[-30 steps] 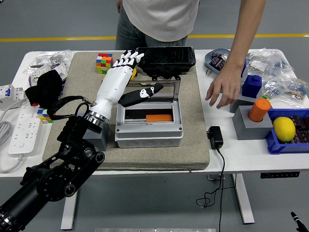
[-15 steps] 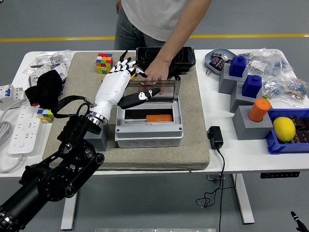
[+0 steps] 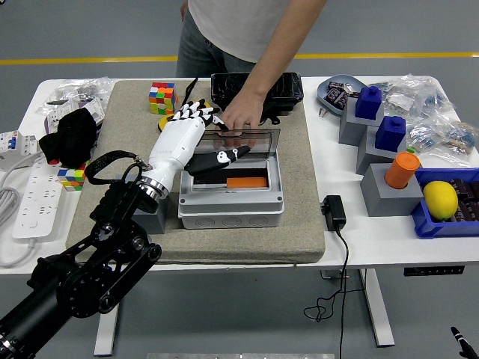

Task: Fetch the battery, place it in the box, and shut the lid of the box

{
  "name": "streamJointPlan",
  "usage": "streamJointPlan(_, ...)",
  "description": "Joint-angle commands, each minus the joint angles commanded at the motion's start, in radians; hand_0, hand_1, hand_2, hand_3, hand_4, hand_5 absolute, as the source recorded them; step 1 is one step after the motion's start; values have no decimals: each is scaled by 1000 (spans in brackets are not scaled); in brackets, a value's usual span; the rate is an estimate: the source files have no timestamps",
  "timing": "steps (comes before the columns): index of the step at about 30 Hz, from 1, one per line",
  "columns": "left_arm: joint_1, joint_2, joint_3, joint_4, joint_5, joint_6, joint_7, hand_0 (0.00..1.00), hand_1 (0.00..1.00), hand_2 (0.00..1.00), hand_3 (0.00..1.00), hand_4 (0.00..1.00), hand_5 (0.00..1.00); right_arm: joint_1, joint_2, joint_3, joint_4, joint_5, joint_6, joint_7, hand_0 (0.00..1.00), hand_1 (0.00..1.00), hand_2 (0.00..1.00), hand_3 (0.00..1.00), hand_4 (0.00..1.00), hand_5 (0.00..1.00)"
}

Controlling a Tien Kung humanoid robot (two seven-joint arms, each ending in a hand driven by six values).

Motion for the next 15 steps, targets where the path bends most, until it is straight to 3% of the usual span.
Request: streamJointPlan(15, 40, 36, 94, -92, -4, -20, 48, 998, 998, 847, 614, 998, 998, -4, 1, 4, 0, -4, 0, -1, 876, 855, 808, 859, 998, 998)
